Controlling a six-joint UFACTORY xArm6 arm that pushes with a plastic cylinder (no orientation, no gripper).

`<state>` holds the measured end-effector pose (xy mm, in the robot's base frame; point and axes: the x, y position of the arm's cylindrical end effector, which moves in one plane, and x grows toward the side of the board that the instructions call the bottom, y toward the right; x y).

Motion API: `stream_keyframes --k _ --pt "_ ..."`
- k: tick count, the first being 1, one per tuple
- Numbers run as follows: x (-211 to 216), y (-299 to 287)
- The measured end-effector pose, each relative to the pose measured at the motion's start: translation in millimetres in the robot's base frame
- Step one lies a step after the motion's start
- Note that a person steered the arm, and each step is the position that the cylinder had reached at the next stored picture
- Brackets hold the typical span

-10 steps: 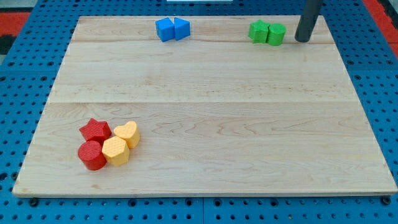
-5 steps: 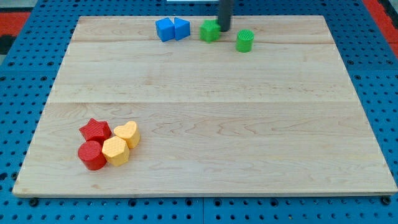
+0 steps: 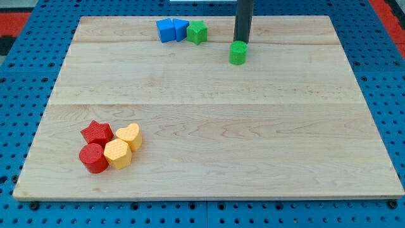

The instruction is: Move the green blocks into the blue blocks

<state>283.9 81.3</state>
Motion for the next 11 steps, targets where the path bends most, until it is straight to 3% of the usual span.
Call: stream_keyframes --k 1,2,3,4,5,6,7,8,9,10,11 --pt "2 52" --pt "18 13" --pt "21 -65" --pt "32 -59" --pt "70 -51" --pt "80 -91" --pt "56 -138" --pt "28 -138" --pt "56 -169" --pt "34 -187" --pt "17 -159"
